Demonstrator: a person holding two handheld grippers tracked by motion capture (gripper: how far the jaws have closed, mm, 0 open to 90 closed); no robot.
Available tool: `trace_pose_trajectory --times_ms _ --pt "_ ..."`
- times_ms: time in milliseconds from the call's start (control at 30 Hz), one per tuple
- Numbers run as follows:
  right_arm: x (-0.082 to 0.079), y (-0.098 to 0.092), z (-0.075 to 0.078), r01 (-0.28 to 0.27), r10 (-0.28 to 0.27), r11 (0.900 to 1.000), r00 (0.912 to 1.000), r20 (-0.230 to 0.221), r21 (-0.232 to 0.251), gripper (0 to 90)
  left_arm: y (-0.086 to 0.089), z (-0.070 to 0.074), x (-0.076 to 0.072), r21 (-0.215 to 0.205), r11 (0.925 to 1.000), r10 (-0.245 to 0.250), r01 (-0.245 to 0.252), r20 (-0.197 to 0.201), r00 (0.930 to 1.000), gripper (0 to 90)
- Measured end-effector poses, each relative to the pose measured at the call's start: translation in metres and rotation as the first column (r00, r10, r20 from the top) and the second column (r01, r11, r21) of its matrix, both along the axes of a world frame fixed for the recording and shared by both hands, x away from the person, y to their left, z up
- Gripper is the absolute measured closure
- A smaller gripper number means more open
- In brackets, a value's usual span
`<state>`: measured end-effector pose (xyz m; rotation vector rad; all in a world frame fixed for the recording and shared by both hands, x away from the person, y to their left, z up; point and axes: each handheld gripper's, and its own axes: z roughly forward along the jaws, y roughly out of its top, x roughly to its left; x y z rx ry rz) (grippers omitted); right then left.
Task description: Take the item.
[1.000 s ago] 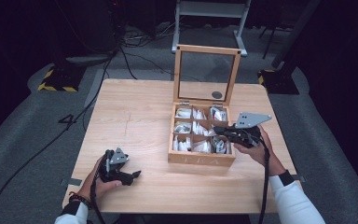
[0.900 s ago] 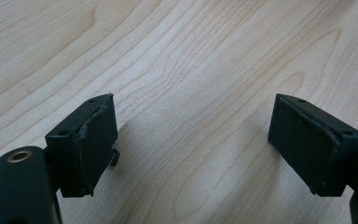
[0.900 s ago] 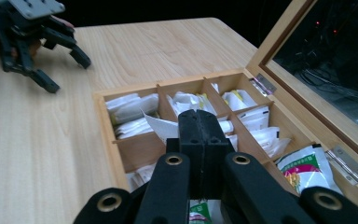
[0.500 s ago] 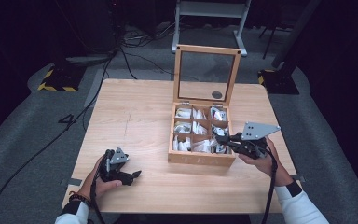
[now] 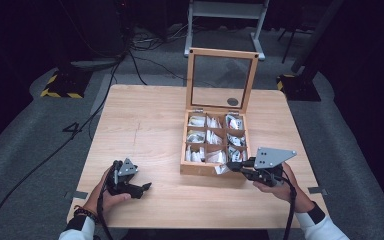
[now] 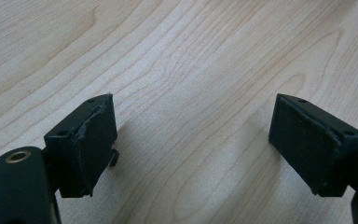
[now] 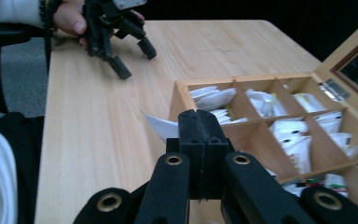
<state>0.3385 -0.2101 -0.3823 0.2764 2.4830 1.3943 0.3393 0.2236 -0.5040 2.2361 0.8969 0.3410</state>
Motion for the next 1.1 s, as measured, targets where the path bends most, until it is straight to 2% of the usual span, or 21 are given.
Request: trace_pose_trajectory --times_ms 333,600,900,967,1100 --pt "-0.01 0.007 -0.019 -0.027 0.026 0.999 0.9992 -0.03 -0.037 90.0 0.0 0.0 0.0 0.0 1.0 0.0 0.0 0.0 1.0 15.6" --pt "-0.013 0.012 -0.038 -0.042 0.038 0.995 0.9983 -0.045 -0.088 90.0 0.0 0.0 0.0 -0.001 1.0 0.002 -0.002 0.0 1.0 15.6" --pt "-0.009 0.019 -0.058 -0.017 0.012 0.994 0.9987 -0.05 -0.109 90.0 0.0 0.0 0.0 0.0 1.0 0.0 0.0 0.0 1.0 15.6" --pt "-0.008 0.02 -0.064 -0.014 0.007 0.994 0.9978 -0.066 -0.108 90.0 0.0 0.0 0.0 0.0 1.0 0.0 0.0 0.0 1.0 15.6" --pt "-0.008 0.024 -0.075 -0.006 -0.002 0.99 0.9985 -0.055 -0.141 89.8 0.0 0.0 0.0 0.0 1.0 0.0 0.0 0.0 1.0 15.5"
